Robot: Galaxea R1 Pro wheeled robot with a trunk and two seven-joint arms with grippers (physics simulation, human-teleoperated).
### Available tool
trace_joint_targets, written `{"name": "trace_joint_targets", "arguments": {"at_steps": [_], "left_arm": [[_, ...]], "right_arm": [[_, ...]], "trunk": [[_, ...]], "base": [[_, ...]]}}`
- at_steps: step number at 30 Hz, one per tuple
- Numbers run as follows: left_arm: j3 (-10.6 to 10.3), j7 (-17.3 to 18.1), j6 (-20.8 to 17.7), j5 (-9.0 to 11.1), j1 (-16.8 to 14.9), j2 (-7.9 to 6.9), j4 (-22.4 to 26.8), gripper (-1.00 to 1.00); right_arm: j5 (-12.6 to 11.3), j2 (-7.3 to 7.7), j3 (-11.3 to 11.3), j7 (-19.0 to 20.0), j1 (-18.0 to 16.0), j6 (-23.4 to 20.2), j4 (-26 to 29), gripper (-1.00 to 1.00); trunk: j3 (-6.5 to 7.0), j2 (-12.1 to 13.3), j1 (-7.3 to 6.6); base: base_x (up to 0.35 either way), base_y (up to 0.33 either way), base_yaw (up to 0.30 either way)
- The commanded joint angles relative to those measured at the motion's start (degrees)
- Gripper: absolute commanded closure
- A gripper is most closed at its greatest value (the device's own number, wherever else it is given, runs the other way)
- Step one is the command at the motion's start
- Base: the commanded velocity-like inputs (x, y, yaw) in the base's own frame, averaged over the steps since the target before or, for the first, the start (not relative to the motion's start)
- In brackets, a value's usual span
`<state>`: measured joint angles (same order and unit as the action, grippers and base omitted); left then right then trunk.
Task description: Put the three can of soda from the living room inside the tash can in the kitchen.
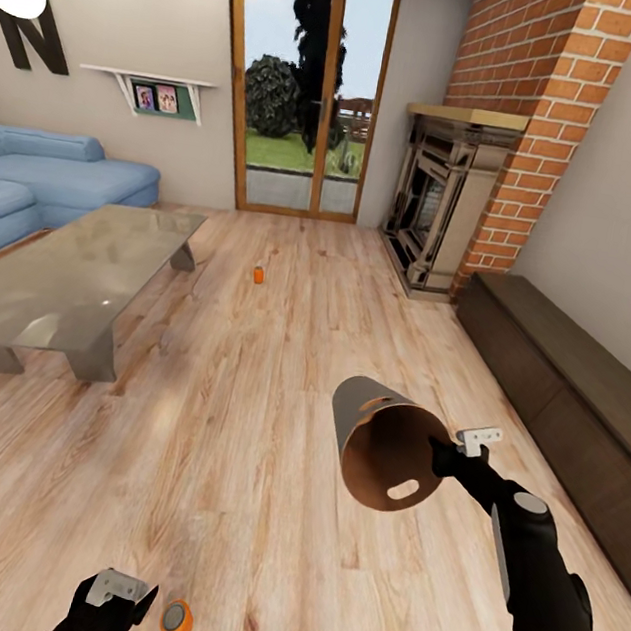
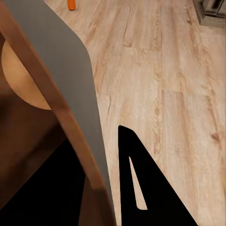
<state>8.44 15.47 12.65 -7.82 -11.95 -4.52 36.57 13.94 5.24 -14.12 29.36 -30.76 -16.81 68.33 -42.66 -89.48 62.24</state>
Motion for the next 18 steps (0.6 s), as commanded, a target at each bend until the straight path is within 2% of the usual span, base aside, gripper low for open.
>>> {"name": "trace_joint_targets", "arguments": {"at_steps": [1,7,18], "left_arm": [[0.00,0.00,0.00,0.00,0.00,0.01,0.00,-1.00],[0.00,0.14,0.00,0.06,0.00,-0.03,0.04,-1.00],[0.04,0.42,-0.03,0.17,0.00,0.00,0.03,-1.00]], "right_arm": [[-0.59,0.01,-0.03,0.05,-0.02,-0.78,0.17,1.00],[-0.60,0.05,-0.25,0.08,0.00,-3.86,1.56,1.00],[-0.58,-0.05,0.21,-0.26,0.00,-4.25,1.97,1.00]], "trunk": [[-0.25,-0.42,0.22],[-1.82,-2.83,1.54],[-4.79,-7.24,3.96]], "base": [[0.000,0.000,0.000],[0.000,0.000,0.000],[0.000,0.000,0.000]]}}
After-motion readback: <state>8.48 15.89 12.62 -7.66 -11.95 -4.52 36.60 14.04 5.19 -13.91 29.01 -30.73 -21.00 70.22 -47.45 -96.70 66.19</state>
